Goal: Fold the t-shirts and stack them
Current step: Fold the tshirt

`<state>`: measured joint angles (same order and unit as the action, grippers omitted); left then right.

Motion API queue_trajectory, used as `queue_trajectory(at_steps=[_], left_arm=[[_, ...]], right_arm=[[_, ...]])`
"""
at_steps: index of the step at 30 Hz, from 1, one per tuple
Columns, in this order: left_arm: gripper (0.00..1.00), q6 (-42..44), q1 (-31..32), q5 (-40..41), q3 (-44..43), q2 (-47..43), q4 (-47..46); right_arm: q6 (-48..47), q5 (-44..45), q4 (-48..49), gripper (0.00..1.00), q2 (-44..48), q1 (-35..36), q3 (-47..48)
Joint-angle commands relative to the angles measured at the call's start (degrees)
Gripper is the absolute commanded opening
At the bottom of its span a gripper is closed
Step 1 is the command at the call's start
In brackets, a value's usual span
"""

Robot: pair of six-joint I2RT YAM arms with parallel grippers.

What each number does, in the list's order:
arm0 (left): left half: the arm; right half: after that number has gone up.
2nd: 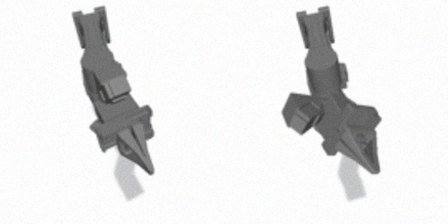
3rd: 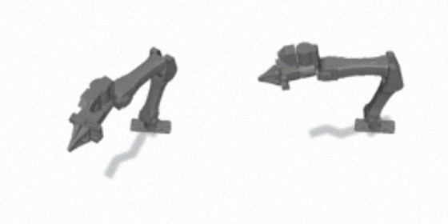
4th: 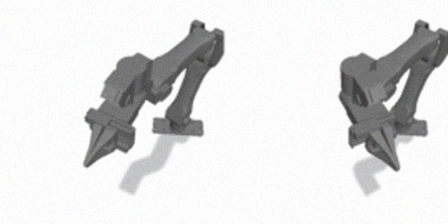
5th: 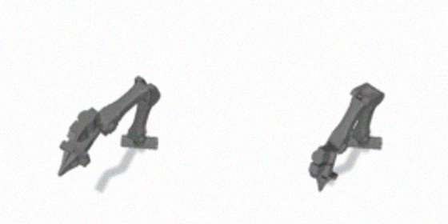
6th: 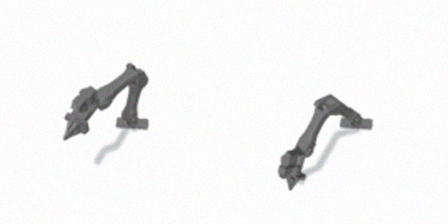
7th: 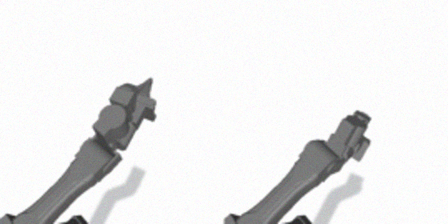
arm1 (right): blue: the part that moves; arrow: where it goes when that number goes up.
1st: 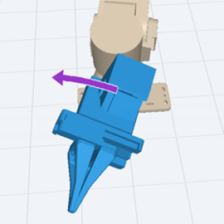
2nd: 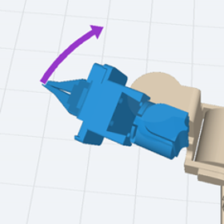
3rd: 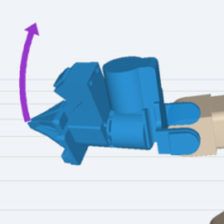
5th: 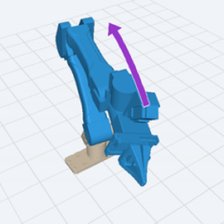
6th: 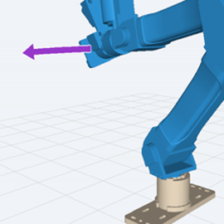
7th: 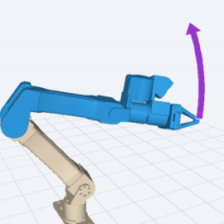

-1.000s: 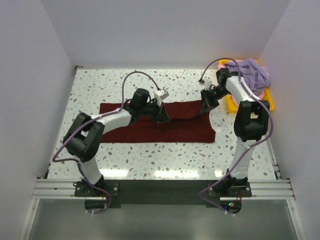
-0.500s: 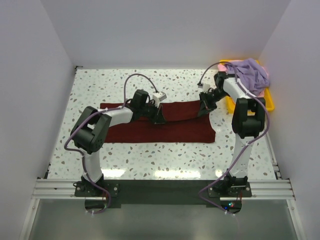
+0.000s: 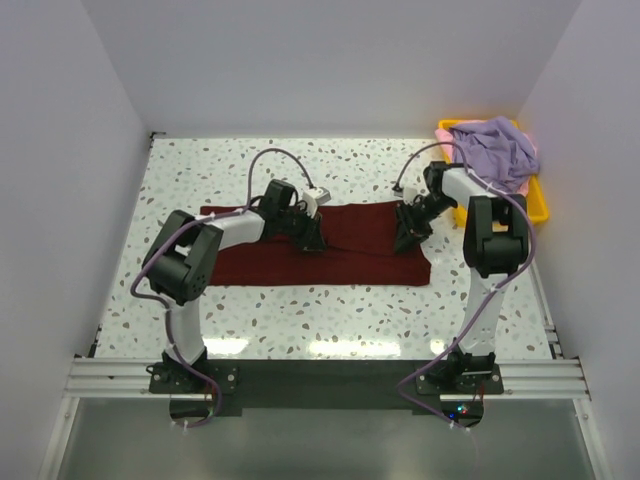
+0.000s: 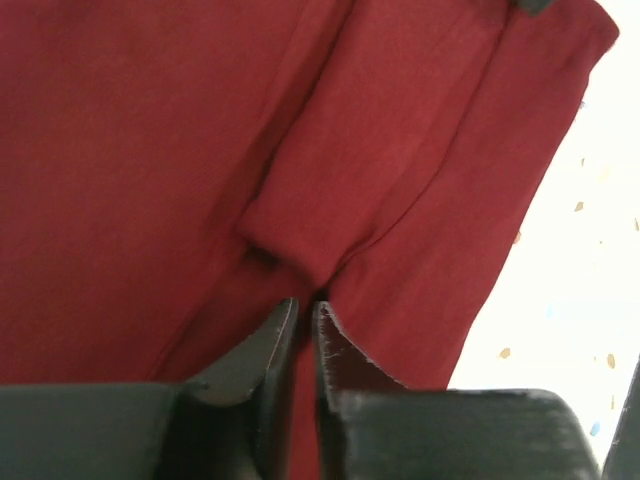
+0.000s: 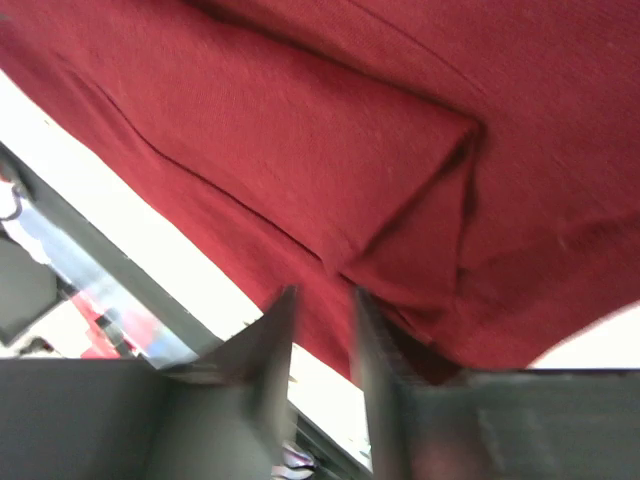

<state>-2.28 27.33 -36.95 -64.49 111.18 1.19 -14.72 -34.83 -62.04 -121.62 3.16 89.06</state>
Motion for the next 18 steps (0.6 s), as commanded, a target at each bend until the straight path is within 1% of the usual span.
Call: queue_trajectory(at_steps=[1,3,4,5,6,7,8,11,12,13,14,15,16,18], left_arm=[[0.26,4.8,-3.3,-1.0,-1.0,-2.9,4.2],[0.32,7.5,-5.3,-1.3,-0.2,-6.8,6.0],[0.36,9.0,-5.8,-1.2,0.5,-8.2,8.1],[0.37,12.5,-6.9,-0.7,0.9,-10.8,9.4],[0.38,14.1,-7.5,1.0,1.2,-12.0,10.6],[0.38,17.6,-8.2,1.7,1.6,-13.2,13.1],[0.38,19.4,-9.4,2.4,1.7,-14.8,14.6],[0.38,24.5,-12.1,5.0,1.5,-17.2,20.4],[0.38,25.4,-13.0,5.0,1.4,-17.7,21.5],[0.39,26.0,-14.0,4.7,1.2,-18.2,23.1],[0.40,26.4,-16.6,3.8,1.0,-19.1,23.9],[0.45,27.4,-19.1,1.6,-0.4,-19.8,26.1],[0.50,27.7,-19.2,0.6,-1.0,-19.8,26.8],[0.50,27.8,-23.3,-2.1,-2.1,-22.0,26.9]], right_arm=[[-1.6,2.9,-2.3,0.38,5.4,-0.1,3.3],[-2.2,5.5,-2.6,0.43,7.5,-0.1,3.5],[-2.4,6.3,-2.6,0.45,10.2,-0.1,3.0],[-2.6,6.8,-2.6,0.45,11.3,-0.1,2.6],[-2.7,7.1,-2.6,0.44,12.6,0.3,2.1],[-2.8,7.8,-2.5,0.41,14.6,0.6,0.6],[-2.9,8.2,-2.6,0.40,15.6,1.1,-0.3],[-2.3,11.5,-0.9,0.39,18.6,4.7,-4.4],[-1.3,12.8,-0.1,0.39,19.1,7.2,-5.3],[-0.7,13.7,1.3,0.39,19.5,8.4,-6.3],[0.0,15.6,2.0,0.39,19.8,9.7,-6.8],[1.6,17.1,3.3,0.40,19.8,11.7,-7.3],[2.3,17.1,3.9,0.40,19.8,12.9,-7.6],[2.8,20.8,4.7,0.42,18.5,16.4,-8.1]])
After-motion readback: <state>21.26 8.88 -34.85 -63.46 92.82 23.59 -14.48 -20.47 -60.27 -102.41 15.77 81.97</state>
